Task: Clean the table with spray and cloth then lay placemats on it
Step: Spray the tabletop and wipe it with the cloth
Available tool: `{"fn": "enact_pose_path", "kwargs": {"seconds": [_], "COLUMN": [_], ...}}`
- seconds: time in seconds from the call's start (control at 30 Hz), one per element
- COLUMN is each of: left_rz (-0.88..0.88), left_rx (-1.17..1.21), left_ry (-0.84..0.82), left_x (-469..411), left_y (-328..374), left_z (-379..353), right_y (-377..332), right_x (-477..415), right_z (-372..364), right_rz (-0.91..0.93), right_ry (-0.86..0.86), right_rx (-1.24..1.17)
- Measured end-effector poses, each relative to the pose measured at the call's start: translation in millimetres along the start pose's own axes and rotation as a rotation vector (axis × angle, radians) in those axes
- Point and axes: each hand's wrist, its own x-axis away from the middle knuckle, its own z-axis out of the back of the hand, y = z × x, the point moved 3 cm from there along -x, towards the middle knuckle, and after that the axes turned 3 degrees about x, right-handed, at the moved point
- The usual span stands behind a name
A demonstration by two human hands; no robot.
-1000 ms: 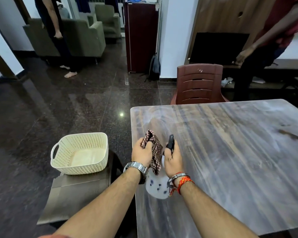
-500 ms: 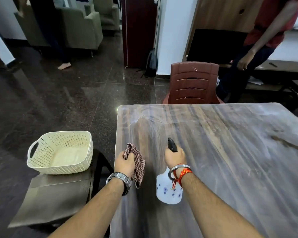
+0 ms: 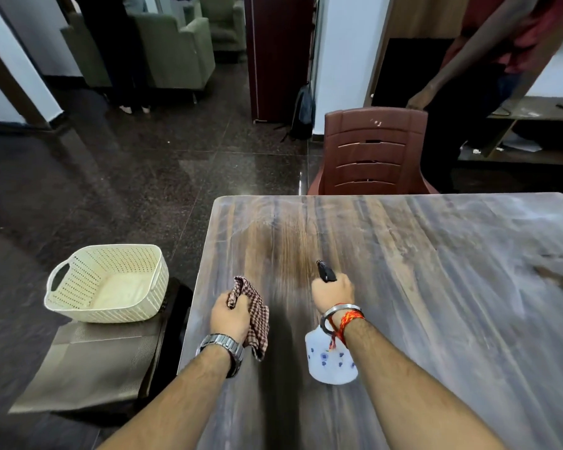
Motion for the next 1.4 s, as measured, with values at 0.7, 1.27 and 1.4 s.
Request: {"fn": "enact_pose_path", "kwargs": {"seconds": [0.7, 1.27, 1.4], "left_rz": [-0.118, -0.440, -0.378], "left_rx": [-0.235, -1.266, -1.238], "left_ry": [0.028, -0.122, -0.082], "left_x": [-84.3, -190.6, -236.6], "left_y": [23.5, 11.6, 31.7], "left_z": [-17.2, -62.5, -76.4], "right_y": [-19.3, -50.3, -58.8], "right_x": [-23.7, -68.5, -87.0], "right_z": [-43.3, -91.0, -102.5], "right_rz": [0.023, 0.039, 0.049], "right_ry": [-0.126, -0.160, -0.118], "right_rx": [-0.005, 0.083, 0.099]}}
